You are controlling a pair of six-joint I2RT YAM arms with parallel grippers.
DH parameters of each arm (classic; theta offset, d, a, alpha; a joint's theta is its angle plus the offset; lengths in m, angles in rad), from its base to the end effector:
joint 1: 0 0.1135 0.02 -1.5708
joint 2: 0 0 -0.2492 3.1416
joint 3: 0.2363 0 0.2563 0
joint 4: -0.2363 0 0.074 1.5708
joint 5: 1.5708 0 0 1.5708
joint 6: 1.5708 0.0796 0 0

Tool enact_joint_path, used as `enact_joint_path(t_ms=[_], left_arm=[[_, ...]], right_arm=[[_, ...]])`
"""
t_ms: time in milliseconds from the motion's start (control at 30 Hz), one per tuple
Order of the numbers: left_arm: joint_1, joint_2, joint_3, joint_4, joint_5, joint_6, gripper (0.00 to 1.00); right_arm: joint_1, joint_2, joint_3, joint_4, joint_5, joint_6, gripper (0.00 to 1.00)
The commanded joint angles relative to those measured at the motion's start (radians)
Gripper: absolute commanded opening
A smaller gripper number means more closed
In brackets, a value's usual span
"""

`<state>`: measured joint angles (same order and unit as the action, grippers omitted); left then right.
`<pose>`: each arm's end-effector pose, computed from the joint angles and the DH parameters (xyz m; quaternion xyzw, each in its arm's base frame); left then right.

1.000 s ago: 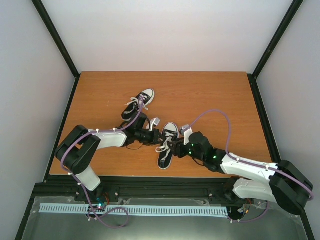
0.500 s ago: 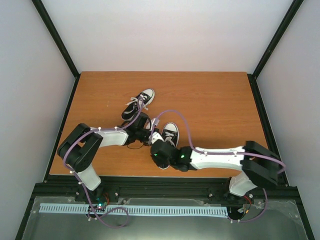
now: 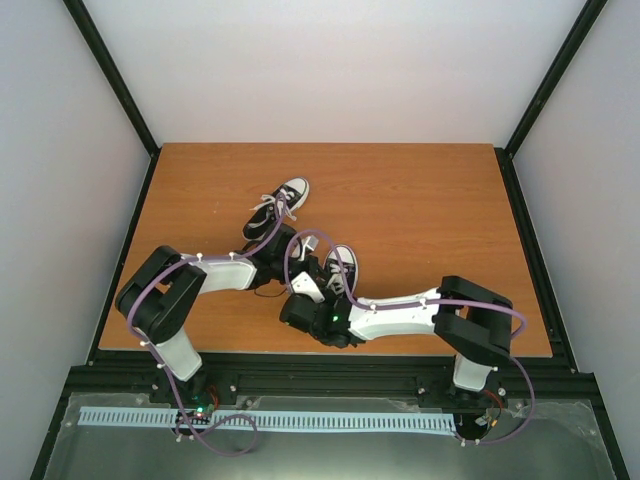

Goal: Tie the shoes
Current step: Cross the shoelace with the shoelace.

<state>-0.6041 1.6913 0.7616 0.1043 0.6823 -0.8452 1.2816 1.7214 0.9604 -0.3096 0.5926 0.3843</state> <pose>0.2506 -0.2340 0.0973 0.0154 0.8860 -0.4608 0.0504 0.1414 0.3193 0.1086 -0.3368 0.8663 -0.0152 0.3686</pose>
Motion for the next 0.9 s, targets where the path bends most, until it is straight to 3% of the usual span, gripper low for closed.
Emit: enact_joint_path(t_ms=[0, 100, 333, 700, 867], left_arm=[[0.012, -0.002, 0.019, -0.01, 0.023, -0.011, 0.01], [0.011, -0.001, 0.021, -0.015, 0.021, -0.007, 0.01], [0.01, 0.003, 0.019, -0.022, 0.017, 0.004, 0.01], [0.011, 0.001, 0.02, -0.029, 0.012, 0.029, 0.01], [0.011, -0.001, 0.019, -0.034, 0.01, 0.041, 0.01]], right_arm=[[0.014, 0.044, 0.023, -0.047, 0.116, 0.062, 0.43], [0.015, 0.061, 0.034, -0.078, 0.171, 0.106, 0.37], [0.007, 0.012, -0.006, -0.023, 0.158, 0.13, 0.03], [-0.175, -0.269, -0.275, 0.35, -0.362, 0.084, 0.03], [-0.238, -0.318, -0.321, 0.417, -0.481, 0.111, 0.03]])
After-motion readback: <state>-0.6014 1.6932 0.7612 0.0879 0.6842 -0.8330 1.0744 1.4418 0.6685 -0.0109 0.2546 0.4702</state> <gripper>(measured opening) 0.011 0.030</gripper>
